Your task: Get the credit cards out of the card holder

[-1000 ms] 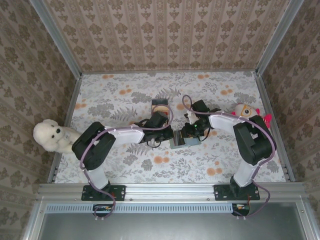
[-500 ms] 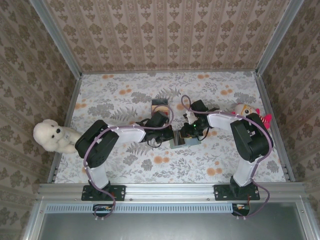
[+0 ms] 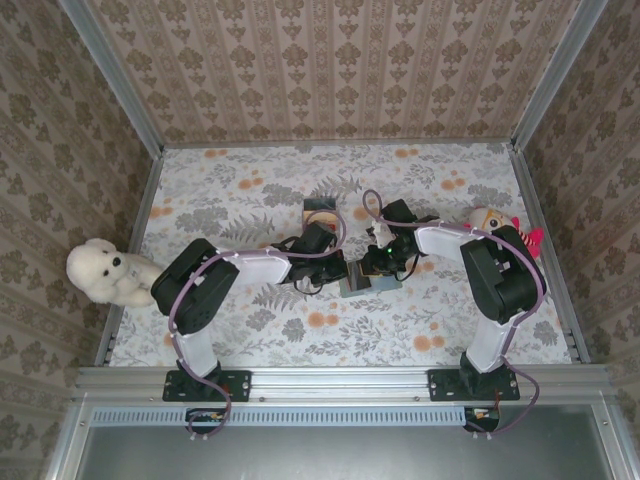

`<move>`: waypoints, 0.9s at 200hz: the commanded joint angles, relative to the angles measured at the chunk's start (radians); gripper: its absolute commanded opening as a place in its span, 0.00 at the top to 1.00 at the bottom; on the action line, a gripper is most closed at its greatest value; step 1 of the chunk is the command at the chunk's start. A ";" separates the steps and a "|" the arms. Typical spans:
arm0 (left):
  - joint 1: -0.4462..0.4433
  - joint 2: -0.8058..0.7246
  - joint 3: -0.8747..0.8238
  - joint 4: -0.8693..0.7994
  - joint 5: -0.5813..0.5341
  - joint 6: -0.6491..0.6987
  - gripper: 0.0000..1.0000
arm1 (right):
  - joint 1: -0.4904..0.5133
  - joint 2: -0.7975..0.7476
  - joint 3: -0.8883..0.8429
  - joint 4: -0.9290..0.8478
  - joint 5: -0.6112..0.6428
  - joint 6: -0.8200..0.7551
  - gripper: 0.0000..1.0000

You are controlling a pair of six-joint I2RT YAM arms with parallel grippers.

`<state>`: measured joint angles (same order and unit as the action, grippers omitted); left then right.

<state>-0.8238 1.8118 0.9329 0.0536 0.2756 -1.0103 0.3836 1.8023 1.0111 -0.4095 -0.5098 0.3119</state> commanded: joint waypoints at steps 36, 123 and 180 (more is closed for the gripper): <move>0.004 -0.002 0.001 -0.041 0.004 0.004 0.92 | -0.003 -0.008 0.003 -0.005 -0.013 -0.015 0.87; -0.006 -0.040 0.038 -0.028 0.042 0.079 0.89 | -0.003 -0.036 0.003 -0.064 0.054 -0.014 0.92; -0.031 0.006 0.090 -0.114 0.015 0.094 0.90 | -0.003 -0.060 0.007 -0.086 0.058 -0.016 0.93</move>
<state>-0.8471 1.8091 1.0092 -0.0113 0.2955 -0.9375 0.3824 1.7584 1.0111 -0.4442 -0.5011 0.3119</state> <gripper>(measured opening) 0.099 0.077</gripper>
